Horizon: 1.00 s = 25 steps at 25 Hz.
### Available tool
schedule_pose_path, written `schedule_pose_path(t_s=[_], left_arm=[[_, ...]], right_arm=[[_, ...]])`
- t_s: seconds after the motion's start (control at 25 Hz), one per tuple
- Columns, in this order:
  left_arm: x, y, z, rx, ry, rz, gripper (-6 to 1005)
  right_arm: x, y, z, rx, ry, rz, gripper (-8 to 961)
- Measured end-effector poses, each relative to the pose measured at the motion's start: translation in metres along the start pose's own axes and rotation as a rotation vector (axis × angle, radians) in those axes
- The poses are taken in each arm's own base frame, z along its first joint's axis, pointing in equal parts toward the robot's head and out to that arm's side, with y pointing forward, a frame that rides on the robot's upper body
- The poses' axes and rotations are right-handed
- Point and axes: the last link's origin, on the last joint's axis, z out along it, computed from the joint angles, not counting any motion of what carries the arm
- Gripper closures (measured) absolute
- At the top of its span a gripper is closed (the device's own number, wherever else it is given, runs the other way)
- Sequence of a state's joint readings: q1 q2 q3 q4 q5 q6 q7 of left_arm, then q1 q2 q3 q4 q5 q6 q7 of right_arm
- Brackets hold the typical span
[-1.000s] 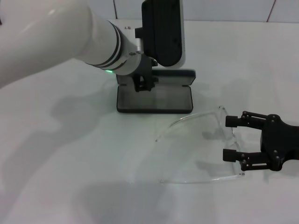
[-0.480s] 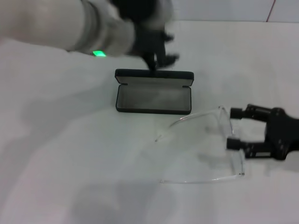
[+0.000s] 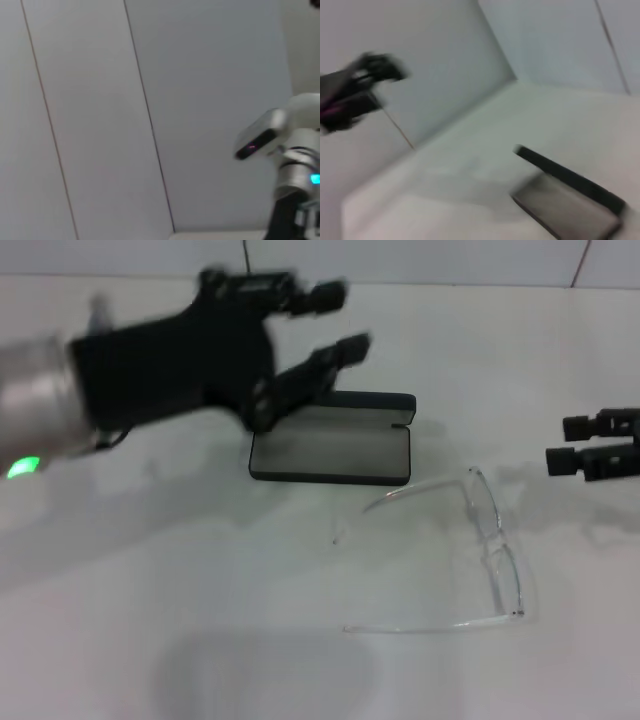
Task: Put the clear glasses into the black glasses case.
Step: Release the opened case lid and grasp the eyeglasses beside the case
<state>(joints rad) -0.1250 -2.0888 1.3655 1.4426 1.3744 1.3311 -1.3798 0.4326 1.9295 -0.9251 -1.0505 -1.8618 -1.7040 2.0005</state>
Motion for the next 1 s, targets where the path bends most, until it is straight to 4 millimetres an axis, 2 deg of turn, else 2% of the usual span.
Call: schedule_pose_path(t_s=[0.12, 0.16, 0.2, 0.48, 0.64, 0.72, 0.84, 1.0], left_arm=[[-0.020, 0.012, -0.013, 0.005, 0.001, -0.038, 599], [-0.025, 0.014, -0.014, 0.003, -0.005, -0.059, 599], [-0.032, 0.016, -0.017, 0.000, -0.012, -0.089, 576], [-0.062, 0.024, -0.032, 0.023, -0.039, -0.220, 423], [-0.073, 0.024, -0.046, 0.080, -0.053, -0.249, 347], [-0.077, 0.025, -0.053, 0.106, -0.059, -0.244, 309], [-0.080, 0.024, -0.065, 0.149, -0.067, -0.235, 252], [-0.081, 0.021, -0.076, 0.186, -0.074, -0.229, 258]], right_arm=[[-0.020, 0.002, 0.004, 0.046, 0.128, 0.033, 89], [-0.020, 0.002, 0.004, 0.046, 0.128, 0.033, 91], [-0.035, 0.006, 0.009, 0.079, 0.255, 0.077, 92], [-0.087, 0.018, 0.020, 0.197, 0.575, 0.183, 105], [-0.113, 0.025, 0.031, 0.273, 0.674, 0.223, 113], [-0.117, 0.029, 0.042, 0.273, 0.701, 0.245, 116], [-0.112, 0.034, 0.060, 0.247, 0.724, 0.264, 122], [-0.102, 0.034, 0.074, 0.250, 0.741, 0.278, 129]])
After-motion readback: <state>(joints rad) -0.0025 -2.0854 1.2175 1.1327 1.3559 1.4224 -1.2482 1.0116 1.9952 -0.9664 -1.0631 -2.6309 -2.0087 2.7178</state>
